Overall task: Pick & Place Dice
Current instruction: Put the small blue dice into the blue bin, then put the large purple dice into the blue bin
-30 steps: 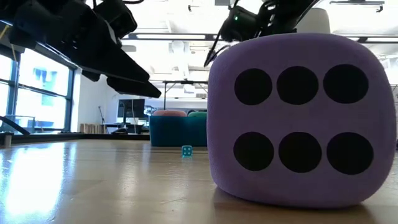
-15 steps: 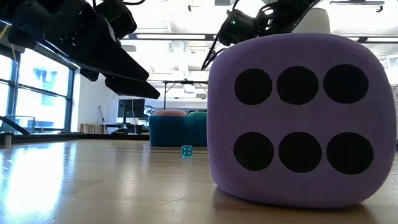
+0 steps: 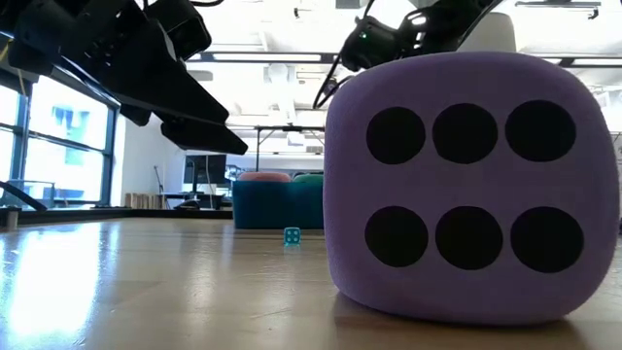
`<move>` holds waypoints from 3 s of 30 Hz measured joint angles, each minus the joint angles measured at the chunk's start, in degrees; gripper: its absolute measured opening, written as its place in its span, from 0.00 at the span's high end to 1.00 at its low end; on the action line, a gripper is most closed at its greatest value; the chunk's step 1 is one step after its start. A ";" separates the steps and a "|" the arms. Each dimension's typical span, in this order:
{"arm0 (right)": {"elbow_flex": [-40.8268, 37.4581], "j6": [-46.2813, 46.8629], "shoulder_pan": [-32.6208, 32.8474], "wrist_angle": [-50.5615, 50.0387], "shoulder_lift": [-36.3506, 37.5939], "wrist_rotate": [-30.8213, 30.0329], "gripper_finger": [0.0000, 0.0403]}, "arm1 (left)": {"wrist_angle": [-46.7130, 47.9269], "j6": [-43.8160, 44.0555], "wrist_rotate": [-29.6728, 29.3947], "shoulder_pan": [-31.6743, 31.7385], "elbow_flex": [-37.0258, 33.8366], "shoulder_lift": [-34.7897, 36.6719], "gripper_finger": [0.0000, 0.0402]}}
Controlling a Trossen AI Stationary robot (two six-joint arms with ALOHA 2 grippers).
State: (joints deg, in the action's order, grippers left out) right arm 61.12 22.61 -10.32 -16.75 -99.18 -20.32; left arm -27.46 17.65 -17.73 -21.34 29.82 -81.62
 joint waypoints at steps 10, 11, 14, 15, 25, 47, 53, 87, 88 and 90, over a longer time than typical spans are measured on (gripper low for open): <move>0.00 1.11 0.17 0.02 0.00 2.26 0.47 | 0.04 -0.22 -0.01 0.07 0.00 -0.02 0.00; 0.00 1.25 0.15 0.01 0.01 2.64 0.47 | 0.06 -0.22 -0.01 0.07 0.00 -0.02 0.00; 0.00 1.32 0.15 -0.02 0.02 2.87 0.47 | 0.53 -0.17 0.05 0.07 0.00 -0.02 0.00; 0.00 1.33 0.15 -0.03 0.02 3.13 0.47 | 0.59 -0.17 0.10 0.07 -0.02 -0.02 0.00; 0.04 1.14 0.15 -0.07 0.04 6.38 0.47 | 3.05 -0.22 0.23 0.07 -0.04 -0.02 0.00; 0.04 -1.49 0.04 3.40 0.04 5.39 0.47 | 3.21 -0.22 0.18 0.07 -0.04 -0.02 0.00; 0.01 -3.92 0.09 5.05 0.60 2.28 0.47 | 3.21 -0.22 0.18 0.07 -0.04 -0.02 0.00; 0.00 -18.84 15.05 19.38 9.20 15.96 0.26 | 3.47 0.33 0.12 -1.11 -0.04 -0.02 0.00; 0.00 -19.49 15.49 19.74 9.20 15.73 0.22 | 3.46 0.42 0.11 -1.09 -0.04 -0.02 0.00; 0.00 -19.93 16.37 20.12 9.20 14.67 0.14 | 3.47 0.42 0.12 -1.09 -0.04 -0.02 0.00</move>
State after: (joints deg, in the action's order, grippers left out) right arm 61.12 2.68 6.05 3.37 -89.97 -5.66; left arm -23.99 18.07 -17.61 -22.44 29.78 -81.65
